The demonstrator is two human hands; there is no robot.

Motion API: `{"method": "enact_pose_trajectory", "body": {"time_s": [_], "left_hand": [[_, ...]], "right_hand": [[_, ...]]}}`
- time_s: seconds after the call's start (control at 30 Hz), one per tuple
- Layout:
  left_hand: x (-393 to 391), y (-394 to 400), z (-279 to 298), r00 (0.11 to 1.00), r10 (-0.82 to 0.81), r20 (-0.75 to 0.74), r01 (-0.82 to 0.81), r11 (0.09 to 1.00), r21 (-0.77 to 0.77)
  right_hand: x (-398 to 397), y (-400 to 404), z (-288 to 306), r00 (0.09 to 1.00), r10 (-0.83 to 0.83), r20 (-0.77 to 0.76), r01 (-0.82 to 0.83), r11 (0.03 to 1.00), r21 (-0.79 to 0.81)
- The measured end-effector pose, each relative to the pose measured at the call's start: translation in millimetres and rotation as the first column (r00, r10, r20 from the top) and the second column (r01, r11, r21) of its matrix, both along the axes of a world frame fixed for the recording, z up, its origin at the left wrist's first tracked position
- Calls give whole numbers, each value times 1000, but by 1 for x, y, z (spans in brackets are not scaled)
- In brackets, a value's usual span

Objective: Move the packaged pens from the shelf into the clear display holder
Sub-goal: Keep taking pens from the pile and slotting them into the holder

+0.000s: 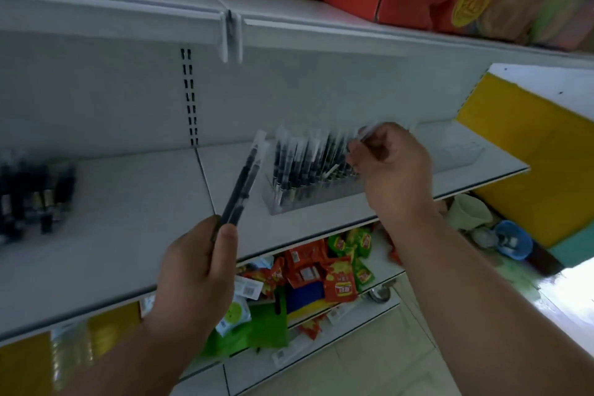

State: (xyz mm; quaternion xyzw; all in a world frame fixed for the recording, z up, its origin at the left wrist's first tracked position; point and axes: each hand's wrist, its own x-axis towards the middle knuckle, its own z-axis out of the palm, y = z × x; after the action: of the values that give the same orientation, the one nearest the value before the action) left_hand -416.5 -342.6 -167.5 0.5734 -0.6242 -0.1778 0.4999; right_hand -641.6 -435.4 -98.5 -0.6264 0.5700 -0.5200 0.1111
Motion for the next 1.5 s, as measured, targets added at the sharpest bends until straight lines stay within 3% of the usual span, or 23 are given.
{"method": "enact_pose_trajectory", "body": {"time_s": [0.13, 0.27, 0.37, 0.57, 0.63, 0.7, 0.77, 0.83, 0.93, 1.0, 1.07, 1.13, 1.17, 1.27, 1.37, 1.5], "left_hand": [[-8, -5, -4, 999, 40, 14, -41, 999, 5], [-27, -6, -7, 988, 138, -70, -138, 990, 4], [-50, 0, -13, 962, 259, -90, -258, 966, 22], [-97, 14, -23, 905, 419, -71, -416, 908, 48], [-109, 17, -22, 894, 443, -59, -442, 896, 41], [-120, 17, -18, 886, 461, -49, -461, 887, 21], [-133, 12, -12, 889, 458, -20, -458, 889, -6], [-145, 8, -9, 906, 422, 24, -422, 907, -23], [-157, 6, -8, 926, 373, 56, -373, 928, -12], [-153, 6, -9, 921, 385, 51, -385, 923, -14], [-146, 7, -8, 902, 430, 35, -429, 903, -27], [-141, 9, -8, 893, 451, 8, -450, 892, -40], [-140, 10, -8, 891, 454, 5, -453, 890, -43], [-140, 9, -11, 896, 444, 6, -443, 896, -29], [-142, 8, -15, 904, 427, -16, -427, 904, -15], [-141, 6, -20, 906, 420, -58, -421, 907, 2]], "right_hand": [[-1, -28, -5, 983, 62, -174, -53, 997, 53], [-8, -47, -4, 952, 126, -280, -107, 991, 83], [-16, -61, -10, 887, 242, -394, -186, 967, 174], [-27, -65, -38, 866, 335, -372, -248, 932, 264], [-34, -59, -34, 877, 347, -333, -286, 933, 219], [-40, -46, -26, 858, 467, -212, -432, 881, 193], [-41, -25, -17, 743, 669, 34, -648, 706, 286], [-37, -6, -11, 638, 749, 179, -744, 540, 393], [-37, 5, -9, 605, 747, 276, -778, 479, 407], [-44, -1, -4, 649, 683, 336, -758, 541, 364], [-55, -21, 2, 752, 569, 331, -653, 711, 262], [-66, -46, 7, 870, 458, 184, -484, 866, 130], [-70, -57, 9, 901, 424, 94, -431, 899, 76], [-72, -74, 3, 904, 411, -119, -408, 912, 47], [-65, -76, -10, 847, 422, -323, -412, 905, 105], [-57, -80, -12, 846, 416, -333, -411, 907, 89]]}}
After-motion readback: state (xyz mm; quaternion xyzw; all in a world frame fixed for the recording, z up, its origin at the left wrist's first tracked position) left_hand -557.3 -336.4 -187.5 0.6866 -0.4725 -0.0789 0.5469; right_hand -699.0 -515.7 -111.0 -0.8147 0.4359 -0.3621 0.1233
